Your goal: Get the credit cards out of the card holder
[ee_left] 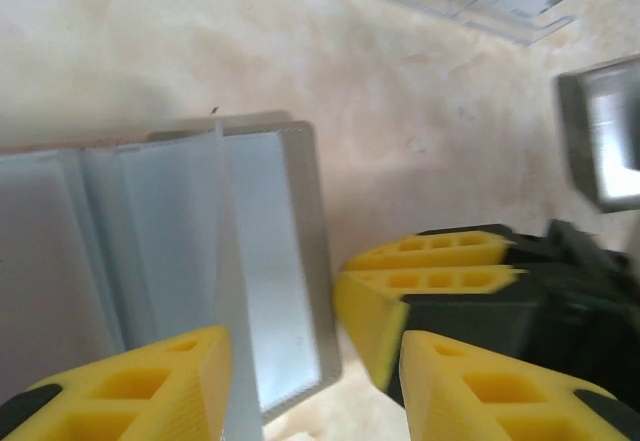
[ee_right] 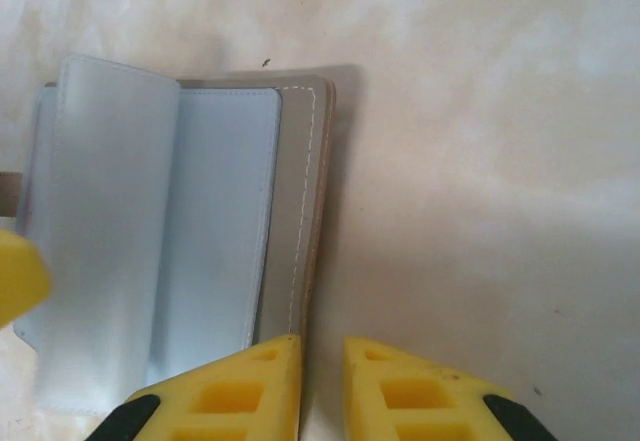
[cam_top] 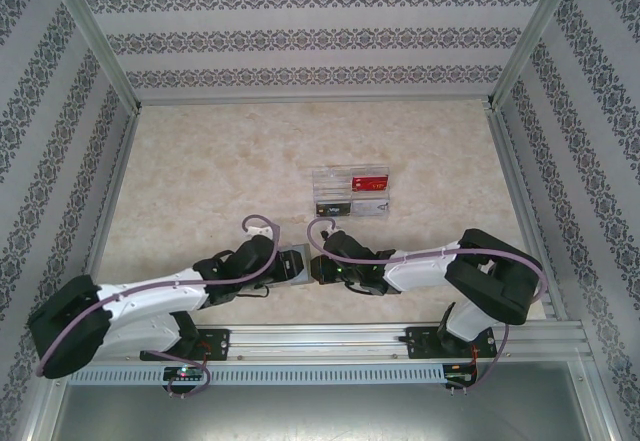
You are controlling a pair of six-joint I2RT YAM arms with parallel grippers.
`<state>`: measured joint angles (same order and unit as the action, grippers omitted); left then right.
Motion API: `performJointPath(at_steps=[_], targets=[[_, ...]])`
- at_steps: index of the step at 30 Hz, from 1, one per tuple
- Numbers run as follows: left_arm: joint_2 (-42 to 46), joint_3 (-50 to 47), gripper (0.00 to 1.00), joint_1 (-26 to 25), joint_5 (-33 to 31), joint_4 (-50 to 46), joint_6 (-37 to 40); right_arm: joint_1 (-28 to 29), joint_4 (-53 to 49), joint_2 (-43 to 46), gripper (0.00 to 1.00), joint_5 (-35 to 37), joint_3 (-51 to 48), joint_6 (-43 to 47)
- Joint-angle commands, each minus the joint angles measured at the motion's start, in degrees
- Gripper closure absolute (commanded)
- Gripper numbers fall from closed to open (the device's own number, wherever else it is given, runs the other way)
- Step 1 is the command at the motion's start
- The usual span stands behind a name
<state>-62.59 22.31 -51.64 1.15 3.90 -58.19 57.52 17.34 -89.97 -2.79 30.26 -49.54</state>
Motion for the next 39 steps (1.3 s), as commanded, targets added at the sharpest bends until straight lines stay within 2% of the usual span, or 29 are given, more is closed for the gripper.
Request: performJointPath(at_steps=[1, 5, 8, 13, 24, 39], targets=[[5.61, 1.43, 0.52, 0.50, -4.47, -7.96, 1.23, 0.18, 0.14, -2.71, 0.81, -0.17, 0.82, 0.61], [12.97, 0.59, 0.52, 0.79, -13.53, -22.34, -1.61, 0.14, 0.30, -3.19, 0.82, -0.68, 1.06, 0.43], [15.79, -1.08, 0.52, 1.36, -15.21, -26.82, -2.81, 0.14, 0.32, -3.19, 0.81, -0.93, 1.16, 0.44], [17.07, -4.80, 0.52, 1.63, -15.01, -24.90, -4.94, 0.14, 0.17, -3.11, 0.82, -1.29, 1.40, 0.32], [11.46, -5.34, 0.52, 1.80, -10.92, -16.73, -3.07, 0.23, 0.15, -3.54, 0.82, -1.87, 2.04, 0.09], [11.72, -5.69, 0.52, 1.80, -10.29, -15.54, -2.45, 0.22, 0.32, -4.09, 0.82, -2.35, 2.35, -0.09]])
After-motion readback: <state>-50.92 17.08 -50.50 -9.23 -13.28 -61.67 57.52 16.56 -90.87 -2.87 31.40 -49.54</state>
